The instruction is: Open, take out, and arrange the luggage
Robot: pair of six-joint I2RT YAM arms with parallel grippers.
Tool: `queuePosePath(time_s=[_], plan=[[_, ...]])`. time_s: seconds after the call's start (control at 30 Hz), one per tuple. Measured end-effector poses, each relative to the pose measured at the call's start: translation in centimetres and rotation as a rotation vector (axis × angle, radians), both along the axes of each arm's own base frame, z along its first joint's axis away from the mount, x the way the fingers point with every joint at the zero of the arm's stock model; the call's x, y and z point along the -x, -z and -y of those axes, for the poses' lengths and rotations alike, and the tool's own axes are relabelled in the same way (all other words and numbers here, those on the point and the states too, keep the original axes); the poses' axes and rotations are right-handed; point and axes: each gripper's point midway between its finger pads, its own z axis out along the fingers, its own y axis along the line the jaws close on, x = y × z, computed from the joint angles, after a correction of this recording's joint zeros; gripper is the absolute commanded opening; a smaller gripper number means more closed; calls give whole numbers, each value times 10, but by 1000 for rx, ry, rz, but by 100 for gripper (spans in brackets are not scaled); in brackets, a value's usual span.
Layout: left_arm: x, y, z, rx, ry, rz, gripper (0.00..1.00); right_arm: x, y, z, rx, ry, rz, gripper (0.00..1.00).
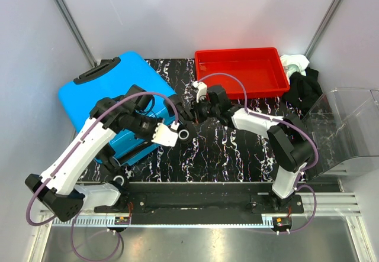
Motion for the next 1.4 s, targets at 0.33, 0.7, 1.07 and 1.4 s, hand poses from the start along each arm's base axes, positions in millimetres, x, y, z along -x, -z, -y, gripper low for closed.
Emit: queuePosePath(time_s=[0.33,0.7,1.07,1.4], plan=[[-39,-8,22,2,-116,-11,99,2,-4,-4,-10,-45,7,0],[-63,1,52,-38,-127,116,99,9,-6,-15,-29,-40,-46,0],[-74,23,61,-163,-4,149,99,41,-11,-52,-113,-91,-130,0],[-81,44,35,-325,97,64,85,45,-11,-54,-166,-64,-194,0]])
